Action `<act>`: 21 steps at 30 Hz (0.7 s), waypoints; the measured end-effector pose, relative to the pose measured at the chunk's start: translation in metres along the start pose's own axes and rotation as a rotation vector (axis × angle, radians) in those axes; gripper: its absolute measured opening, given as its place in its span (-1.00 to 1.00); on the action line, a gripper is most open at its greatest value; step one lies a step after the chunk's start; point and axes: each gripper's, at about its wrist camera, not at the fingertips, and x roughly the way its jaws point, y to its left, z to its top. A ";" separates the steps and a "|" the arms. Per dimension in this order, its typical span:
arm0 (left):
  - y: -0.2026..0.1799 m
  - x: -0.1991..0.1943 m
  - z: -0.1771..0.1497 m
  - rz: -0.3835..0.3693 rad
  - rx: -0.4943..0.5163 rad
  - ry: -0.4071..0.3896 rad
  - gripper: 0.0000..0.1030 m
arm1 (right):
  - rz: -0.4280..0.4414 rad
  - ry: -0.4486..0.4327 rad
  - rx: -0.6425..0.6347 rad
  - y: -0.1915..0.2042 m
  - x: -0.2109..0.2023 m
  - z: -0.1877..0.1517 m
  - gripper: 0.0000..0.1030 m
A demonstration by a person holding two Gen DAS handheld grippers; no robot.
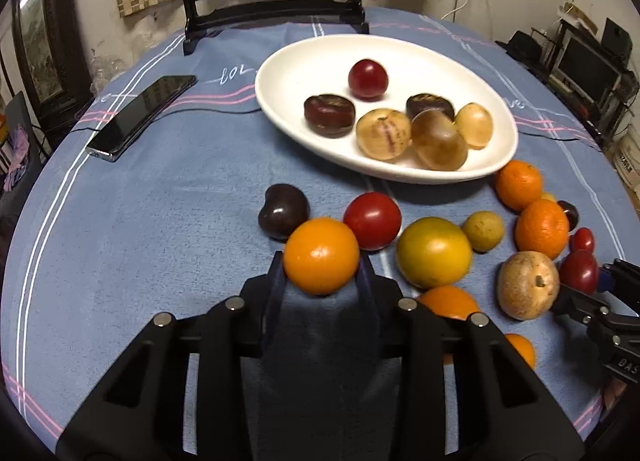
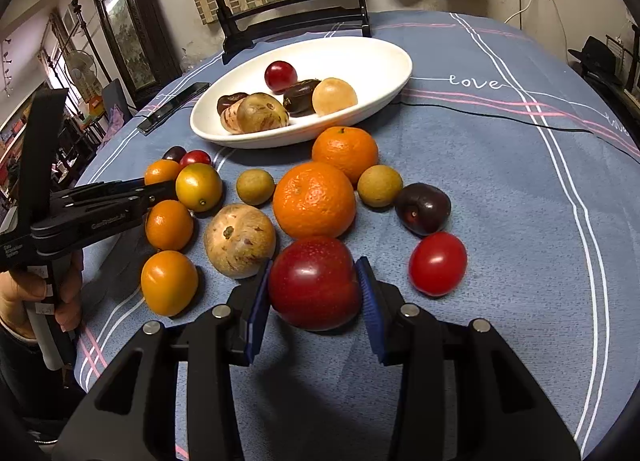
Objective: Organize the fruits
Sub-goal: 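Grasp a large red plum with the right tool while the left tool grasps an orange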
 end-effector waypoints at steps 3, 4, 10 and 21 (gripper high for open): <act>-0.001 -0.006 -0.002 0.003 0.008 -0.028 -0.31 | 0.001 -0.002 -0.001 0.000 0.000 0.000 -0.18; -0.001 -0.008 -0.003 0.004 0.012 -0.033 -0.31 | 0.001 -0.004 -0.001 0.000 -0.001 0.000 -0.18; -0.001 -0.018 -0.007 0.008 0.036 -0.054 -0.31 | 0.007 -0.047 -0.016 0.002 -0.010 -0.003 -0.18; 0.006 -0.033 -0.007 -0.021 0.028 -0.096 -0.31 | 0.037 -0.072 -0.005 -0.002 -0.017 0.000 -0.19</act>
